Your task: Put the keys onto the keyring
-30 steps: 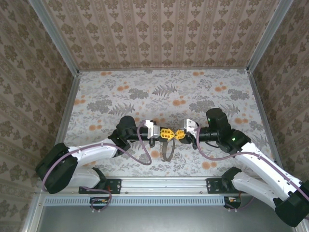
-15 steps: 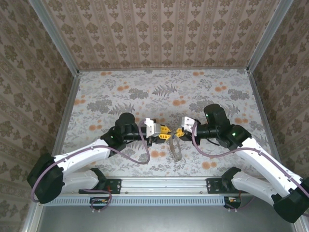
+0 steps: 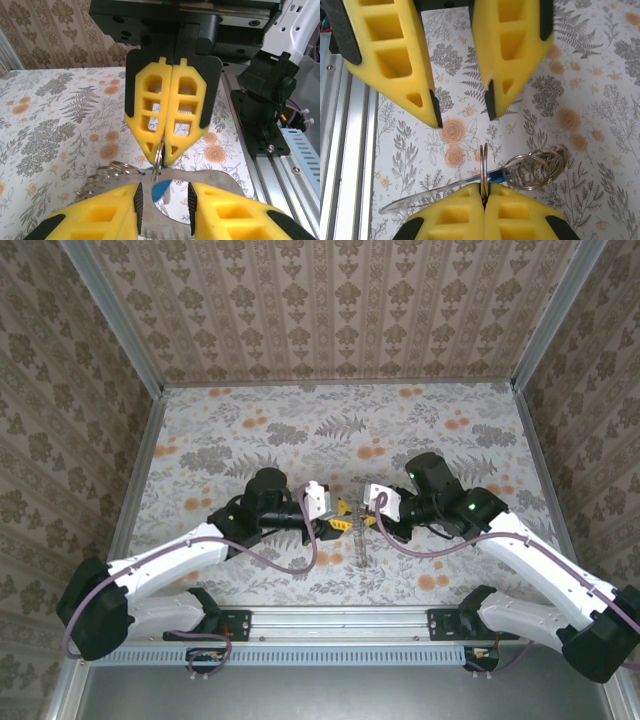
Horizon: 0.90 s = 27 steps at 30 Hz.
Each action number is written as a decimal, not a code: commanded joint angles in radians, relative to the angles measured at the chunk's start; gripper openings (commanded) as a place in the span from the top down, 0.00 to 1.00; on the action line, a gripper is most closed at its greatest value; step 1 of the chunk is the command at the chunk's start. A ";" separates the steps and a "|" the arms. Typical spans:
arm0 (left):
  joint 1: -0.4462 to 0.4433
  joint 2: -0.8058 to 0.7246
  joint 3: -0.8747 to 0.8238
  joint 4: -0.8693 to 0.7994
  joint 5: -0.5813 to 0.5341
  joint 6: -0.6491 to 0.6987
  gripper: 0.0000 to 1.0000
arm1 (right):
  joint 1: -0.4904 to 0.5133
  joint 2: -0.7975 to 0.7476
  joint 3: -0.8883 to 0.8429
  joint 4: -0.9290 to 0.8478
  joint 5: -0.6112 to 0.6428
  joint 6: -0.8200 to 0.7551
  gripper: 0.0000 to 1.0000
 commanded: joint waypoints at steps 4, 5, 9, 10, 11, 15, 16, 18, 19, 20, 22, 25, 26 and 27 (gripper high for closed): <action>-0.008 0.067 0.064 -0.035 0.048 0.022 0.69 | 0.031 0.058 0.091 -0.093 0.055 -0.027 1.00; -0.009 0.076 0.068 -0.031 0.051 0.022 0.70 | 0.032 0.063 0.096 -0.095 0.052 -0.026 1.00; -0.015 0.092 0.090 -0.039 0.049 0.029 0.77 | 0.034 0.066 0.098 -0.087 0.030 -0.025 1.00; -0.016 0.094 0.095 -0.047 0.047 0.036 0.79 | 0.034 0.064 0.096 -0.082 0.022 -0.024 1.00; -0.018 0.096 0.103 -0.062 0.044 0.047 0.80 | 0.034 0.060 0.093 -0.071 0.013 -0.022 1.00; -0.021 0.105 0.121 -0.101 0.038 0.069 0.82 | 0.034 0.053 0.086 -0.050 -0.014 -0.013 1.00; -0.023 0.105 0.123 -0.100 0.039 0.069 0.83 | 0.034 0.052 0.085 -0.047 -0.018 -0.010 1.00; -0.025 0.106 0.124 -0.087 0.046 0.066 0.91 | 0.034 0.050 0.079 -0.038 -0.029 -0.005 1.00; -0.025 0.106 0.122 -0.076 0.055 0.061 0.98 | 0.034 0.047 0.076 -0.030 -0.032 -0.001 1.00; -0.027 0.106 0.121 -0.062 0.070 0.058 1.00 | 0.033 0.042 0.067 -0.017 -0.038 0.005 1.00; -0.027 0.105 0.108 -0.018 0.112 0.055 1.00 | 0.020 0.023 0.041 0.032 -0.067 0.035 1.00; -0.025 0.096 0.077 0.057 0.135 0.025 1.00 | -0.025 -0.028 -0.015 0.128 -0.141 0.087 0.96; -0.023 0.093 0.071 0.069 0.145 0.024 1.00 | -0.042 -0.044 -0.030 0.145 -0.161 0.099 0.96; -0.021 0.089 0.064 0.075 0.147 0.024 1.00 | -0.058 -0.058 -0.040 0.153 -0.178 0.107 0.96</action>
